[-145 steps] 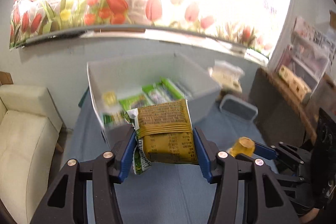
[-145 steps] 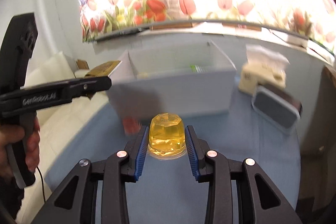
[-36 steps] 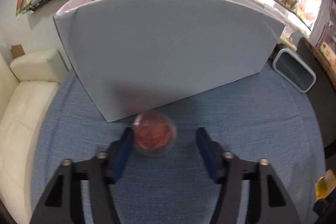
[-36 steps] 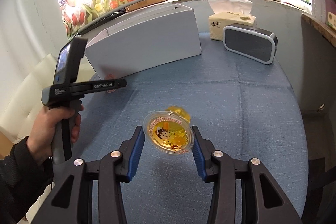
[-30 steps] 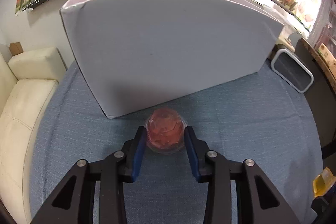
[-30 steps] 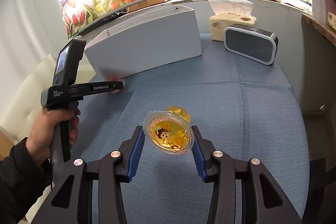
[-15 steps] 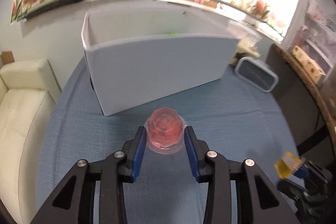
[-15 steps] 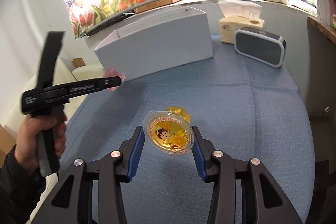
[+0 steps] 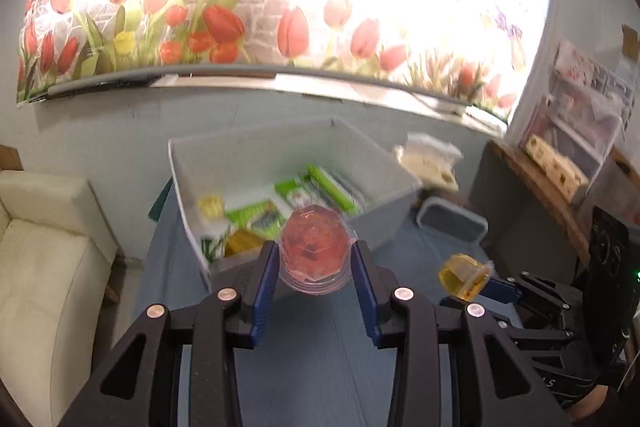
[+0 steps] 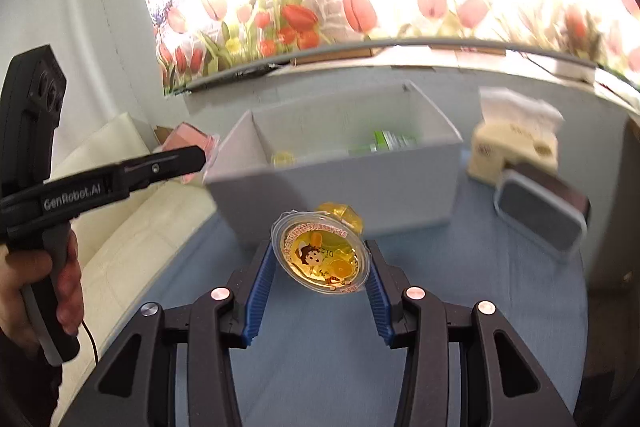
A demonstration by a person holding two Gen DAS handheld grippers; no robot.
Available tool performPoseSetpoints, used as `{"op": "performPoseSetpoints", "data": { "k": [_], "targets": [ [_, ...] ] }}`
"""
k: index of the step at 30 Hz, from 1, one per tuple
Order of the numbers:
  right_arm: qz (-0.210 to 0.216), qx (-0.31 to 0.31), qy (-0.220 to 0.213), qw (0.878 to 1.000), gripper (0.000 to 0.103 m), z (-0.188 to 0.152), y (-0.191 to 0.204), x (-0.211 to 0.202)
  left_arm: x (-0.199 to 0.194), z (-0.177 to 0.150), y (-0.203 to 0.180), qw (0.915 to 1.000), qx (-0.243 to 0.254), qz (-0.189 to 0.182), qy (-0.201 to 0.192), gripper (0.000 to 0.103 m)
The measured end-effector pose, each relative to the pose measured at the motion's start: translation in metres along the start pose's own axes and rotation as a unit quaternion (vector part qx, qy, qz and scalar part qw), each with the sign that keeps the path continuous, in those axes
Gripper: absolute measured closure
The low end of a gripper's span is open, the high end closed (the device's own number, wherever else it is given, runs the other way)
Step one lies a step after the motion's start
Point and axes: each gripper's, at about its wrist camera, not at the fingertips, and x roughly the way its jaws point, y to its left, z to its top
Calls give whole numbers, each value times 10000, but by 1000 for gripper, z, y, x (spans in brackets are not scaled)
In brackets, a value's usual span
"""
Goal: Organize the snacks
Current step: 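Carry both jelly cups over the white box and open both tools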
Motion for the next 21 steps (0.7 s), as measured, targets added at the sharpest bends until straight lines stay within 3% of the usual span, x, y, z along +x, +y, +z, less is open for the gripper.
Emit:
{"op": "performPoseSetpoints", "data": {
  "k": [6, 10, 20, 21],
  "targets": [
    [14, -131, -17, 9999, 55, 69, -4, 45, 40, 44, 19, 10000, -44, 48, 19, 62],
    [-201, -37, 248, 9995, 55, 106, -17, 92, 71, 65, 35, 9998, -130, 46, 161, 62],
    [-250, -20, 427, 9988, 55, 130, -27, 141, 98, 68, 60, 9990, -30, 146, 415, 61],
    [-260, -21, 445, 9987, 55, 130, -28, 143, 100, 67, 60, 9989, 10, 186, 430, 54]
  ]
}}
